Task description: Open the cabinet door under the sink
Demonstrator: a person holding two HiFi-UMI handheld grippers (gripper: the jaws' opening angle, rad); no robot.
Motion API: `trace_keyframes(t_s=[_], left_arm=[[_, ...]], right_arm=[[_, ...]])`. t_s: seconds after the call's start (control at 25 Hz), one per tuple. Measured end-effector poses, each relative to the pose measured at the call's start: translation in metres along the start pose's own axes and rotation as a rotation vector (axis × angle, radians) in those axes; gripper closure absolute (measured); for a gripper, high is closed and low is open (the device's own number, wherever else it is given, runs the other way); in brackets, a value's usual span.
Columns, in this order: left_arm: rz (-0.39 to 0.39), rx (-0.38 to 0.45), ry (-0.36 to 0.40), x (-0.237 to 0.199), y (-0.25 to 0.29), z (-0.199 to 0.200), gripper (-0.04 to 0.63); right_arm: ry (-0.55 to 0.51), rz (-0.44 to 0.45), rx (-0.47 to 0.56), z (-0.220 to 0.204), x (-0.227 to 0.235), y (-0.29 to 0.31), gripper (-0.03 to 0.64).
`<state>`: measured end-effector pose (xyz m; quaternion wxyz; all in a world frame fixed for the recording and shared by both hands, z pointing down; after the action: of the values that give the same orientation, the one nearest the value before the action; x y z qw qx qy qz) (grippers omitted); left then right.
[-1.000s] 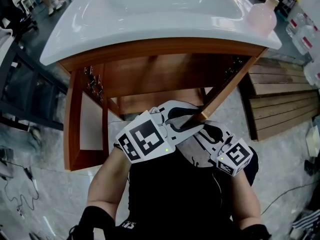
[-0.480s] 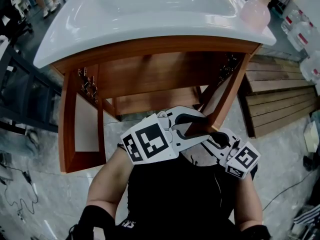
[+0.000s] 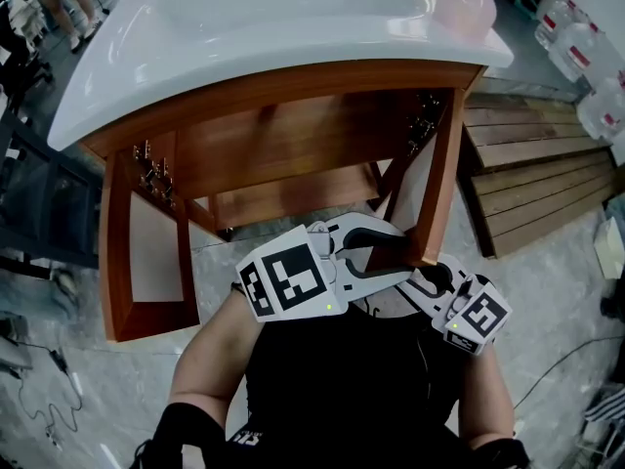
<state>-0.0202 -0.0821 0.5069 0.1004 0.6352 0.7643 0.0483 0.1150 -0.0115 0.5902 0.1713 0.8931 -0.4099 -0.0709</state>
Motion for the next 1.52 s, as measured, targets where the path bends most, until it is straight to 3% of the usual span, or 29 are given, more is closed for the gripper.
trace_keyframes(t_s=[0.52,0.64,0.88,1.08,1.2,1.36,1.52], left_arm=[[-0.137,0.040,-0.016,0.001,0.035,0.003,0.459],[-0.129,0.031,-0.012,0.002,0.041,0.005,0.457],[-0.129,0.044,-0.009,0.004,0.074,0.009,0.463],[-0.104,0.038,-0.019,-0.002,0.091,0.012,0.533],[-0.065,0.001,-0.007,-0.006,0.092,0.007,0.537],[-0.043,-0.011,-0.028,-0.006,0.096,0.001,0.537],[-0.010,-0.012,-0.035,-0.010,0.106,-0.001,0.537]], right_arm=[[-0.057,0.019,0.032,-0.010,0.011,-0.036,0.462],[-0.077,0.047,0.068,-0.012,0.016,-0.041,0.465],[-0.024,0.021,0.019,-0.030,0.034,-0.071,0.442],[-0.048,0.023,-0.003,-0.033,0.045,-0.084,0.431],[-0.040,0.018,0.025,-0.035,0.048,-0.090,0.425],[0.047,-0.061,0.078,-0.049,0.068,-0.111,0.413],[0.042,-0.015,0.091,-0.050,0.071,-0.109,0.410]])
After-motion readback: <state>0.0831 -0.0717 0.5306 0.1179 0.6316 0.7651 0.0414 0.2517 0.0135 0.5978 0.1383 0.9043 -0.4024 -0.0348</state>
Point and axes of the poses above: the fingertips, and each gripper's own axes: y forward along the fingers, x to its right, z out of its top, the point moved 8 cm from there along -y, backward along the fingers, and after that the axes turned 5 degrees about -y, right-handed, at the moved point
